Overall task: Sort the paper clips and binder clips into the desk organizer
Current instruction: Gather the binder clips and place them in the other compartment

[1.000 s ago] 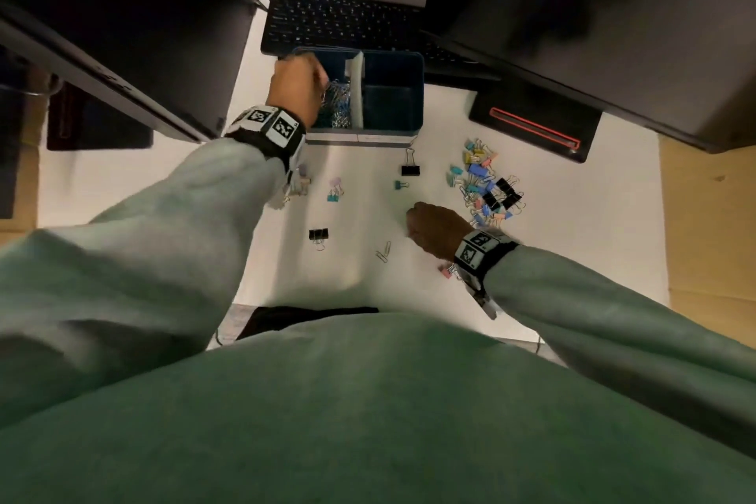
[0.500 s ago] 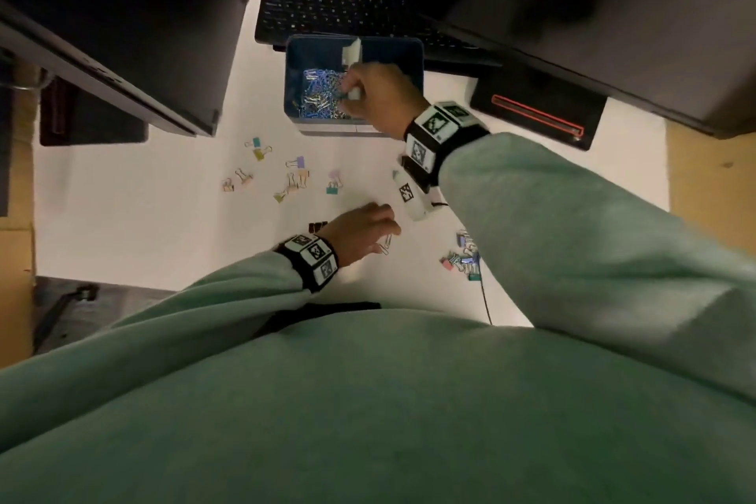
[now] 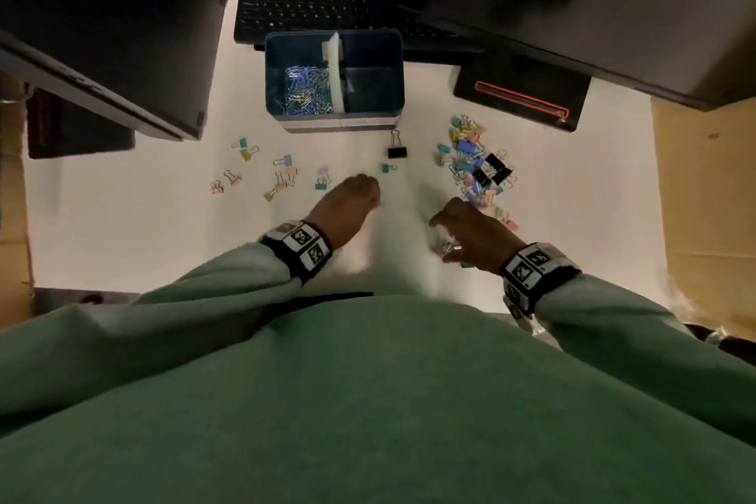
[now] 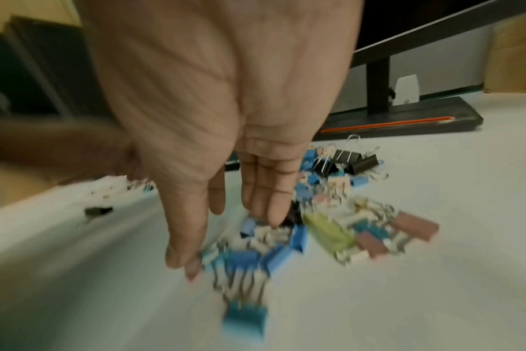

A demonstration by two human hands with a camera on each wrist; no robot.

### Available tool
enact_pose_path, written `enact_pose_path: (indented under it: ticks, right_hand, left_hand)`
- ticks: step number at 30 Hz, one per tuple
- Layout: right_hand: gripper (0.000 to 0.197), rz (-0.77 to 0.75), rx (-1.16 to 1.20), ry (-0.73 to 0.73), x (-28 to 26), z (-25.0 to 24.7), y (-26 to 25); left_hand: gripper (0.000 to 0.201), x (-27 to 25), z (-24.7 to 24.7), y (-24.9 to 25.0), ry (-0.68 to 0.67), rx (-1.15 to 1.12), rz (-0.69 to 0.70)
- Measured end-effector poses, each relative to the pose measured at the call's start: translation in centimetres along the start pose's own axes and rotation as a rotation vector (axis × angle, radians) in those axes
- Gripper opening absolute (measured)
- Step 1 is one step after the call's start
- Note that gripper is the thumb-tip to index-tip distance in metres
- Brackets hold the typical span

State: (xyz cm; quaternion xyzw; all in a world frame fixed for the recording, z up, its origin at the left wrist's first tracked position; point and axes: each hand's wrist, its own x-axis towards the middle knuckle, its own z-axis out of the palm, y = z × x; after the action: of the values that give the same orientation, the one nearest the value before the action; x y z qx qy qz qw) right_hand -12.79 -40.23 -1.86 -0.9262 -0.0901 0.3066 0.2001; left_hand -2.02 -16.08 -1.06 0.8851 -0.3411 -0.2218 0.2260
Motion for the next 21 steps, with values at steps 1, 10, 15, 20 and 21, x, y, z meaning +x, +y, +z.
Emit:
enact_pose_path:
  ticks: [1,10,15,20,21]
  right_hand:
    - [0.052,-0.018,-0.03,0.019,0.0,0.5,0.0]
    - [0.018,0.052,0.288,0.148,1.9,0.4,-2.1]
    - [0.037,0.187,0.484,0.383,1.0,-0.7,-0.6]
    - [0.042,0.368,0.178,0.403,-2.7,0.9,3.0]
    - [0.042,0.368,0.141,0.388,-3.0,1.5,3.4]
  left_hand:
    - [0.01,0.7,-2.1,0.2,0.132,-0.06,-0.092]
    - [0.024,6.5,-10.6,-6.4,0.281,0.144,-0.463]
    - [0.035,5.7,-8.5,-3.7,0.578,0.23,-0.301]
    - [0.008,3.9,-0.2,2.7,0.247,-0.014,-0.034]
    - [0.009,3.7,1.7,3.6,0.129,-0.029,0.023]
